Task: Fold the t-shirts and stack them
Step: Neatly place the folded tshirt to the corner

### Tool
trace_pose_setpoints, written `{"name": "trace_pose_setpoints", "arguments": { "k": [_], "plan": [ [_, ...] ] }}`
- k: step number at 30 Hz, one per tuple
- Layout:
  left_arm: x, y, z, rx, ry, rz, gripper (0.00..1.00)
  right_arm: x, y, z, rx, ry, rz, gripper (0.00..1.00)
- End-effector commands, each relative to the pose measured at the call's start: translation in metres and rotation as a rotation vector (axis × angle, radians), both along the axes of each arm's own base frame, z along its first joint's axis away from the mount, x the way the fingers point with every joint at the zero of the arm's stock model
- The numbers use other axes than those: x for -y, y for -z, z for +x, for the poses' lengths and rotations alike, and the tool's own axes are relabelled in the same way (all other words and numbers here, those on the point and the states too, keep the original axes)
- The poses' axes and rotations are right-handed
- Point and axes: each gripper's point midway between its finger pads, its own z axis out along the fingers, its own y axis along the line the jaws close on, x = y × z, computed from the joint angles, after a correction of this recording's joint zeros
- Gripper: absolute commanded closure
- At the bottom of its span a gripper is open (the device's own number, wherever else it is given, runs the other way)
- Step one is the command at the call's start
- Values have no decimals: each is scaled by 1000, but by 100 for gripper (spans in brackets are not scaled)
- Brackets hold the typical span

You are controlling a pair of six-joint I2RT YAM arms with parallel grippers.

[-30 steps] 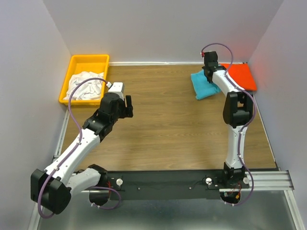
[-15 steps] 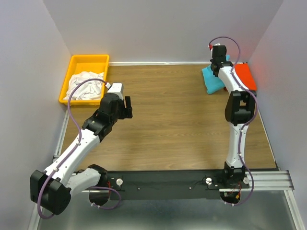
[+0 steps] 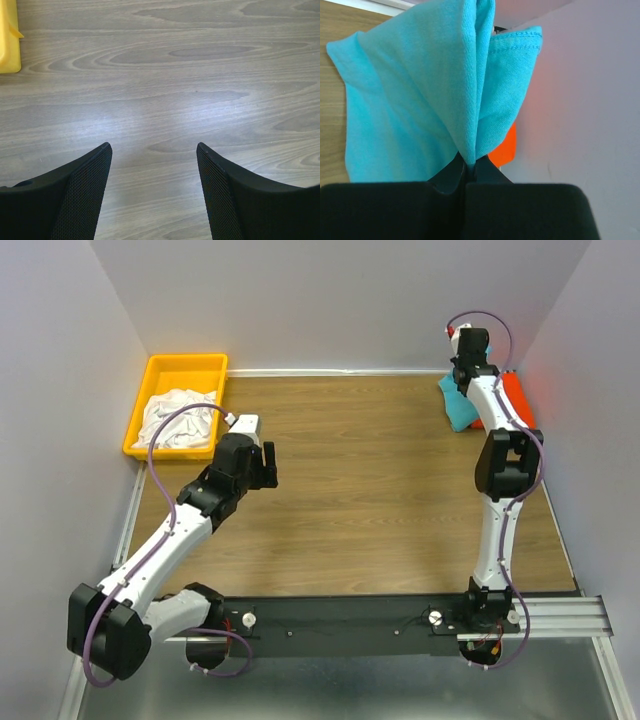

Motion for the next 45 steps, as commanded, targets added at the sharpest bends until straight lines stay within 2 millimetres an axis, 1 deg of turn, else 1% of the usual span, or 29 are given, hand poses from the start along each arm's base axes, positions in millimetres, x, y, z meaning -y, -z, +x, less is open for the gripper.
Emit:
{"name": "trace_pose_setpoints", "arguments": {
  "k": [1, 5, 7, 12, 16, 17, 19, 20, 21, 22, 23, 27, 30, 36, 42, 45],
  "plan": [
    [4, -4, 3, 0, 18, -9, 24, 19, -22, 10, 63, -11, -12, 99],
    [8, -1, 6, -12, 31, -13, 25, 28, -33, 12, 93, 0, -14, 99],
    [11, 1, 7, -19, 39, -15, 25, 38, -37, 12, 112, 18, -14, 99],
    [15, 7, 8, -37, 55, -17, 25, 55, -33, 13, 127, 37, 4, 98],
    [17, 11, 7, -51, 63, -22, 25, 72, -22, 15, 140, 65, 12, 96],
    [17, 11, 8, -52, 63, -22, 25, 75, -12, 16, 132, 70, 10, 95],
    [18, 14, 7, -62, 67, -22, 26, 81, -7, 19, 133, 76, -2, 95],
    [18, 14, 7, -63, 68, -22, 26, 84, 4, 19, 119, 88, -9, 95],
    [18, 16, 7, -71, 68, -19, 25, 87, 6, 21, 125, 97, -12, 95],
    [18, 16, 7, -74, 68, -19, 26, 91, 16, 20, 113, 110, -19, 95],
    [18, 18, 6, -80, 70, -17, 26, 93, 14, 20, 120, 117, -22, 95],
    [19, 23, 6, -99, 75, -13, 26, 103, 30, 24, 124, 144, -29, 94],
    [21, 26, 6, -109, 81, -13, 26, 113, 33, 23, 137, 173, -43, 94],
    [23, 30, 6, -124, 88, -18, 26, 131, 31, 23, 192, 230, -55, 93],
    [26, 29, 7, -125, 97, -28, 27, 141, 44, 15, 185, 287, -59, 93],
    [26, 30, 5, -128, 100, -30, 27, 146, 49, 13, 198, 313, -44, 86]
  ]
}}
